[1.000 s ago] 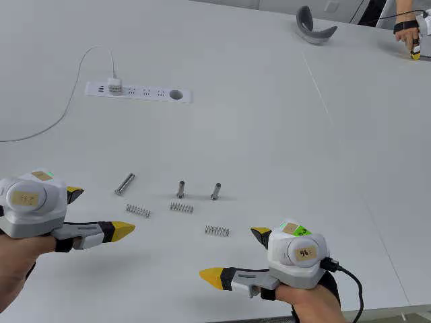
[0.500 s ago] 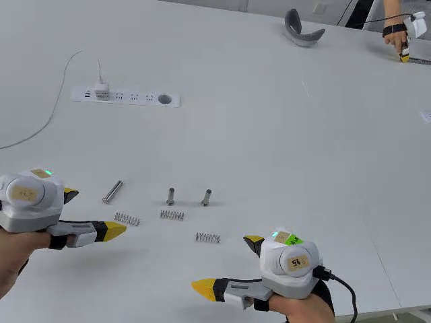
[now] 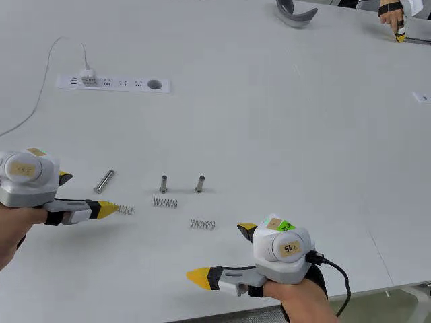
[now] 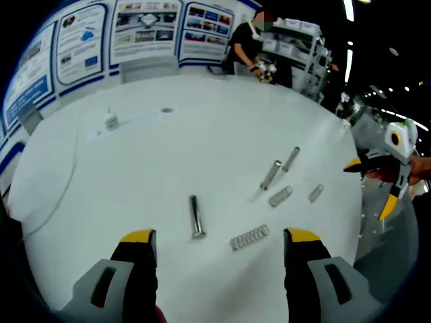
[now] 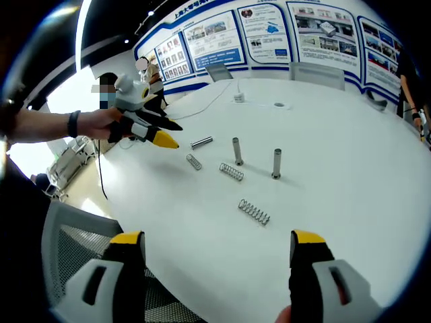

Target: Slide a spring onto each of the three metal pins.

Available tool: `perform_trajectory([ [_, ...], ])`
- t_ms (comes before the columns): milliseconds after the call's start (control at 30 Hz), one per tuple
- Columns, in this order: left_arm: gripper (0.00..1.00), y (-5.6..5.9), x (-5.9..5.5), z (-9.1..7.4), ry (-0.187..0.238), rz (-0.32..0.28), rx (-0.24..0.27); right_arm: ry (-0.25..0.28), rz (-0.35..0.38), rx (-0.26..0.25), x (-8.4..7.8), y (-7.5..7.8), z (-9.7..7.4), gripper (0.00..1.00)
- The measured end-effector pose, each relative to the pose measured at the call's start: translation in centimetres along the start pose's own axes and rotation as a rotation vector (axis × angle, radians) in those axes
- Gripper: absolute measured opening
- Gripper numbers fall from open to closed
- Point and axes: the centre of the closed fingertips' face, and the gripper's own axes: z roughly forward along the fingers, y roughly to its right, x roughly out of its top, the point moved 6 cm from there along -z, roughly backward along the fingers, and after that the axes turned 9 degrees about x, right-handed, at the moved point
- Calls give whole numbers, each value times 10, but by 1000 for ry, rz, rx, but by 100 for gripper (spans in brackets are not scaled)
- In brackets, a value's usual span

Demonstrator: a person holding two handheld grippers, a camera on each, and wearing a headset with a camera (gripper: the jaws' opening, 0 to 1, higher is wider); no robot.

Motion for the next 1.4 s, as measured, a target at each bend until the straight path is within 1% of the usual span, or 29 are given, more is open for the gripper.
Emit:
perform_trajectory([
  [167,75,-5,-1,14,-22,15,2,-2,3,4,0,0,0,90],
  [333,70,-9,3,25,-21,7,9,2,16,6,-1,2,2,90],
  [567,63,-10,8,37,-20,8,13,-5,34,14,-6,1,4,89],
  [600,62,-12,9,41,-21,7,11,-3,41,14,-6,1,4,89],
  [700,56,-12,10,45,-19,17,6,-3,47,13,-7,2,3,89],
  [767,54,-12,9,49,-30,26,4,-1,50,12,-8,3,3,89],
  [967,47,-12,7,57,-40,24,1,3,52,12,-8,3,2,89],
  [1067,40,-13,5,60,-52,42,15,-1,54,14,-9,3,3,89],
  [1200,36,-12,7,64,-57,65,15,0,57,12,-9,4,2,89],
  [1300,31,-13,9,66,-56,85,29,0,62,11,-9,5,2,89],
  [1400,30,-11,11,68,-62,89,30,-4,62,10,-9,6,2,89],
])
